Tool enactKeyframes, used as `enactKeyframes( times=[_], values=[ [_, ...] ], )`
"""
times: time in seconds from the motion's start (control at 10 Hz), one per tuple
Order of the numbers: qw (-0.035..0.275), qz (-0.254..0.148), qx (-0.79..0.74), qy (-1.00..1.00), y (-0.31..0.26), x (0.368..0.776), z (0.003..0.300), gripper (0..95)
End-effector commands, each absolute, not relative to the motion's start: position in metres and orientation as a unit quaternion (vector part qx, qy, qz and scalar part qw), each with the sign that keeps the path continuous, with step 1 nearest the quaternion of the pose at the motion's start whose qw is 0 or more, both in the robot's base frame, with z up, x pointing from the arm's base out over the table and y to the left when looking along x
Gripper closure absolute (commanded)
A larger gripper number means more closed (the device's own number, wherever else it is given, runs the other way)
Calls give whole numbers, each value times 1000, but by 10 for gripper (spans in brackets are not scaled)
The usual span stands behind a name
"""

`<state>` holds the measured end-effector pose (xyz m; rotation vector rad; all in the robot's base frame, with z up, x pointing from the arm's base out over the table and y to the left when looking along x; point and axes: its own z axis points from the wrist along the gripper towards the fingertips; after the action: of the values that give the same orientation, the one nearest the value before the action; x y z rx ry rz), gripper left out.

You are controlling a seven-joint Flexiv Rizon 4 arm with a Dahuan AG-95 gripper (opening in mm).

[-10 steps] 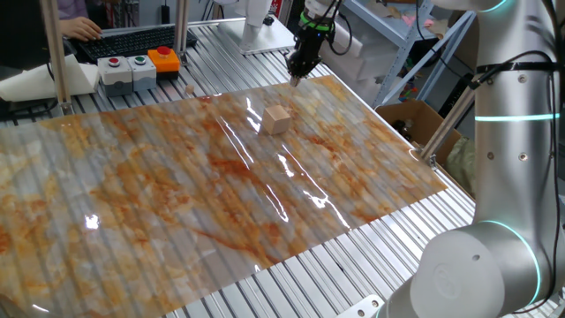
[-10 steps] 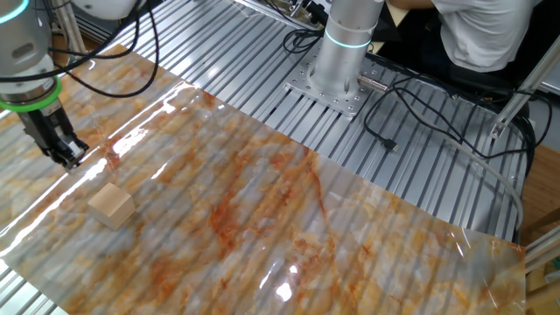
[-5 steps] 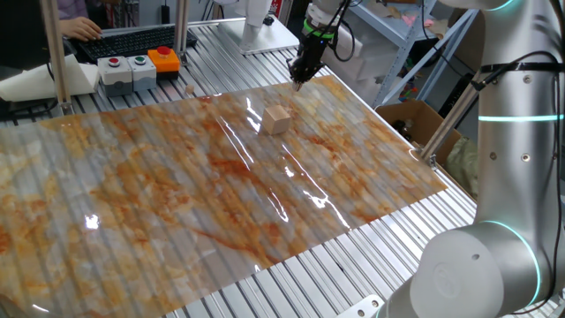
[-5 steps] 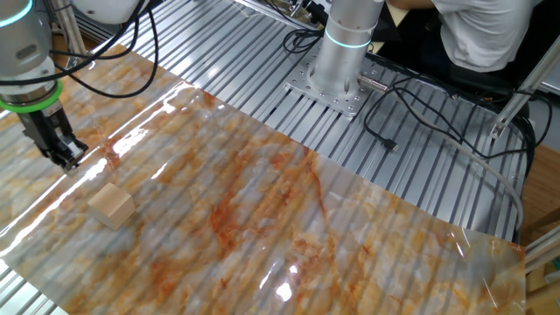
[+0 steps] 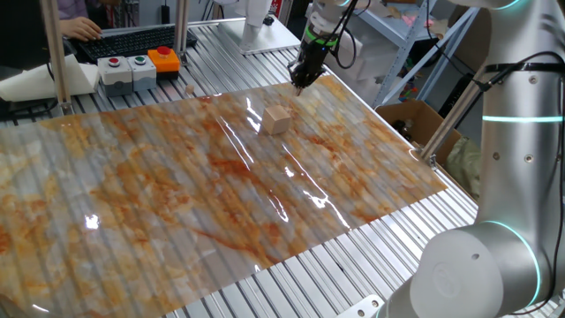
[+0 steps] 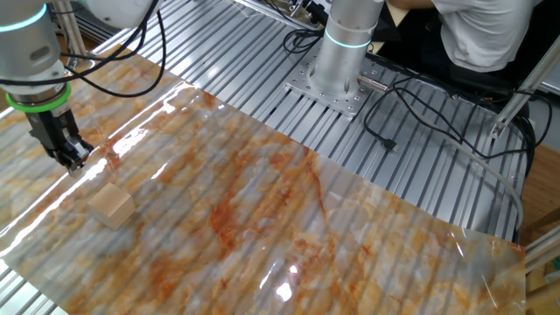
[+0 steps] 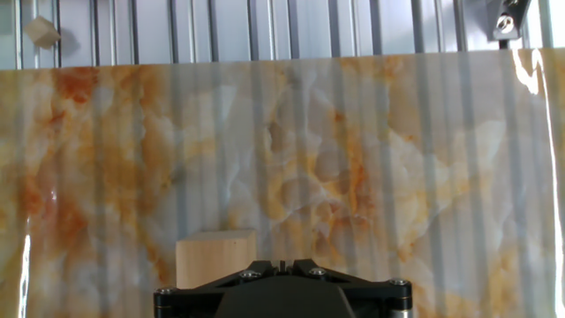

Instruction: Use the gripper to push the small block from left to right

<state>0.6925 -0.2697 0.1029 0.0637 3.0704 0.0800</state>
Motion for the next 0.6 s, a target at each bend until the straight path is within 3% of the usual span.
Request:
enactKeyframes(
  times=[0.1, 0.6],
  values=[
    [35, 28, 20, 999, -270, 693, 101, 950],
    [36, 28, 15, 999, -272, 691, 98, 950]
  ],
)
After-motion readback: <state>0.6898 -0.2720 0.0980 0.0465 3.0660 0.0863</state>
